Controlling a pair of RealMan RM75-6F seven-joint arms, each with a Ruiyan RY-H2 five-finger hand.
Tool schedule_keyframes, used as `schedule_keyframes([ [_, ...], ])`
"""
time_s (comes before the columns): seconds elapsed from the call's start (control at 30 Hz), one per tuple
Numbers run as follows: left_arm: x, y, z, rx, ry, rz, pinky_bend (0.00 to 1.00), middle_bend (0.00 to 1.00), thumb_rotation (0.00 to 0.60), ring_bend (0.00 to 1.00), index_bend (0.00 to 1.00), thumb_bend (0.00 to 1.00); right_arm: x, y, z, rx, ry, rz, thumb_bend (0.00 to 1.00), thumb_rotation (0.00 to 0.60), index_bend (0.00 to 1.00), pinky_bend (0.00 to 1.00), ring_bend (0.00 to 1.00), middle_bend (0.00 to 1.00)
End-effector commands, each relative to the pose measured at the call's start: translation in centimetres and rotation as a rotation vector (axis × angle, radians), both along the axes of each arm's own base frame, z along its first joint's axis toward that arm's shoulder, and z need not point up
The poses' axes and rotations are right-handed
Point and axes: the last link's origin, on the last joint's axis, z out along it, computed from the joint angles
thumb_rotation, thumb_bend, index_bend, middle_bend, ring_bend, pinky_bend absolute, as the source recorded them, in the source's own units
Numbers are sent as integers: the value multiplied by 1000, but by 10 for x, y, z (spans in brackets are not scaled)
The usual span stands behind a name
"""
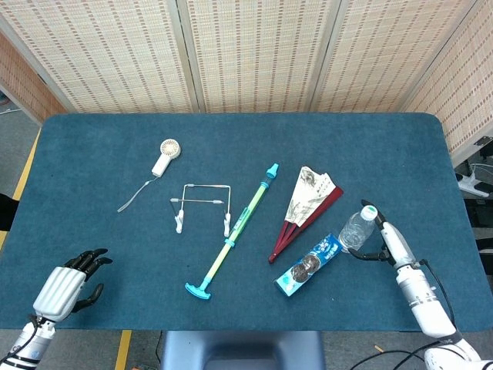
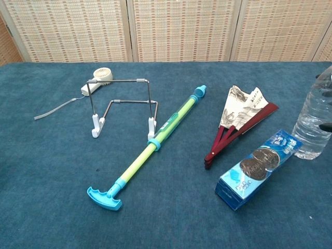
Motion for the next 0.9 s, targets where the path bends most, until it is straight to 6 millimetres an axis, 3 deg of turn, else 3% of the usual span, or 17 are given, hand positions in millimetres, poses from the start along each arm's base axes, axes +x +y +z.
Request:
schedule_keyframes([
  [0.03, 0, 0, 0, -1, 2, -2, 381, 155, 600, 175, 265, 430, 1, -8, -5, -27, -31, -9, 185, 600, 49, 124, 88, 226],
  [0.07, 0, 0, 0, -2, 5, -1, 381, 156, 600, 175, 265, 430, 2, -10, -6, -34, -47, -14, 212, 600, 108, 158, 155, 305],
  [0.2, 0, 0, -1, -8, 6, 2, 381, 165, 600, 177, 269, 431, 1, -16, -11, -39, -106, -46, 350, 600, 585, 405, 459, 588],
  [0.3, 0, 0, -1, -8, 11, -2, 380, 169, 600, 177, 270, 431, 2, -17, -12, -35, -101, -32, 420, 600, 728, 503, 554, 674],
  [0.47, 0, 0, -1, -8, 9, 1, 381, 176, 600, 178, 274, 431, 9, -16, -10, -45, -104, 8, 440, 600, 782, 537, 583, 704],
  [0.57, 0, 0, -1, -11, 12, 1, 381, 182, 600, 184, 276, 430, 48, -8, -1, -63, -158, 210, 440, 600, 789, 549, 590, 712],
  [0.67, 1, -1, -1, -9, 6, -1, 381, 190, 600, 187, 280, 431, 58, 0, 6, -36, -131, 287, 442, 600, 793, 553, 594, 719],
  [0.8, 0, -1, 0, -5, 2, 2, 381, 199, 600, 188, 282, 432, 46, -8, 17, -94, 142, 305, 459, 600, 797, 558, 598, 724],
  [0.9, 0, -1, 0, -9, 0, 2, 381, 205, 600, 189, 283, 431, 35, -17, 25, -240, 406, 283, 465, 600, 798, 558, 598, 725],
])
